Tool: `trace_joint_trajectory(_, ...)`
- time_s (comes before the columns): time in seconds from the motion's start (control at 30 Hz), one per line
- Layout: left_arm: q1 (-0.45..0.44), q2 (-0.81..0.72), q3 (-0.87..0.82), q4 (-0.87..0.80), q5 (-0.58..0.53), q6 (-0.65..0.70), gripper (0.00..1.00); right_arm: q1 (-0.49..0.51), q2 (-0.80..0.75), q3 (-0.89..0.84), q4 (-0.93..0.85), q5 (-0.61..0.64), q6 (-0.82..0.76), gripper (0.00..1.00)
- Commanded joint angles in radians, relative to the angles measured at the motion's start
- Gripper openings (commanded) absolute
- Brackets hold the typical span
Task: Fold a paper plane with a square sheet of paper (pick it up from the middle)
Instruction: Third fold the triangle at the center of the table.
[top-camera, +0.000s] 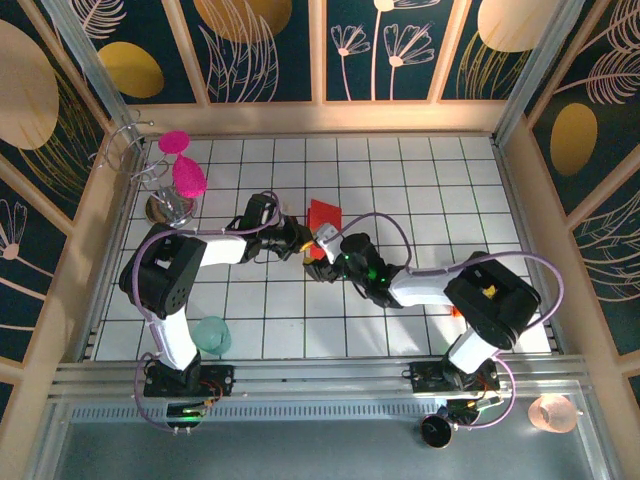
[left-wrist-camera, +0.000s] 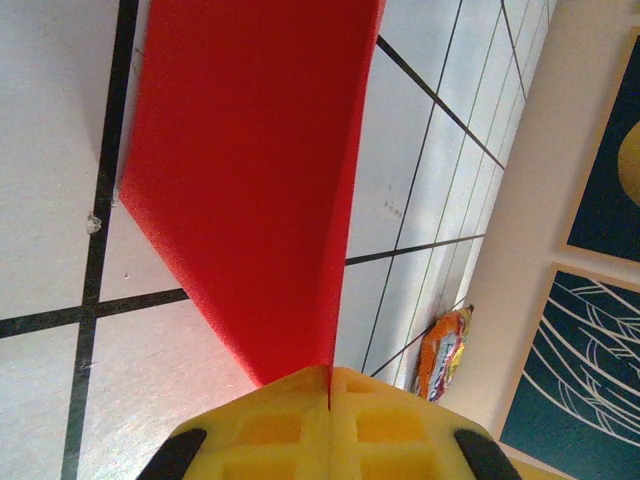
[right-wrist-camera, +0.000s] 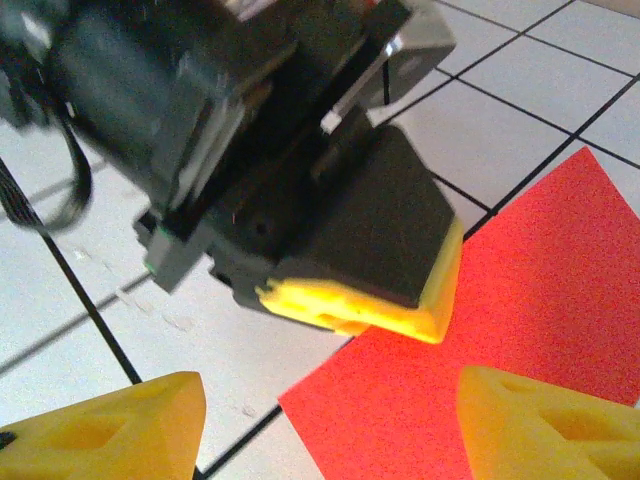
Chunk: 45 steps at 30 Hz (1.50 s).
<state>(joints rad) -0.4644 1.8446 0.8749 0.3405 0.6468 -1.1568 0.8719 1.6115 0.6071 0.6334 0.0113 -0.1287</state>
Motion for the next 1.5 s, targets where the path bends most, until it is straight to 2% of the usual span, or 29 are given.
trace_joint_trajectory(0.0,0.006,-0.003,0.004,0.014,0.021,-0.01,0.0,0.015,0.039,-0.009,0.051,0.095,-0.099,0.68)
trace_joint_trajectory(0.17,0.006,-0.003,0.006,0.011,0.024,-0.008,0.0,0.019,0.081,-0.018,0.089,0.202,-0.139,0.67)
trace_joint_trajectory(0.3,0.006,0.004,0.012,0.014,0.032,-0.003,0.0,0.023,0.09,-0.026,0.112,0.237,-0.18,0.6)
trace_joint_trajectory(0.53,0.006,0.014,0.015,0.008,0.031,0.005,0.01,0.032,0.063,-0.048,0.142,0.233,-0.218,0.54)
trace_joint_trajectory(0.8,0.006,0.013,0.016,0.006,0.03,0.008,0.01,0.041,0.057,-0.055,0.144,0.202,-0.228,0.35)
trace_joint_trajectory(1.1,0.005,0.012,0.015,0.006,0.031,0.008,0.01,0.044,0.052,-0.048,0.158,0.186,-0.225,0.31)
trace_joint_trajectory(1.23,0.005,0.009,0.01,0.006,0.031,0.004,0.02,0.044,0.063,-0.037,0.16,0.17,-0.218,0.23)
trace_joint_trajectory(1.3,0.005,0.004,0.008,0.0,0.028,0.005,0.05,0.044,0.07,-0.033,0.157,0.163,-0.217,0.18)
trace_joint_trajectory(1.47,0.04,-0.026,-0.006,-0.045,0.002,0.034,0.2,0.044,0.057,-0.042,0.125,0.096,-0.19,0.05)
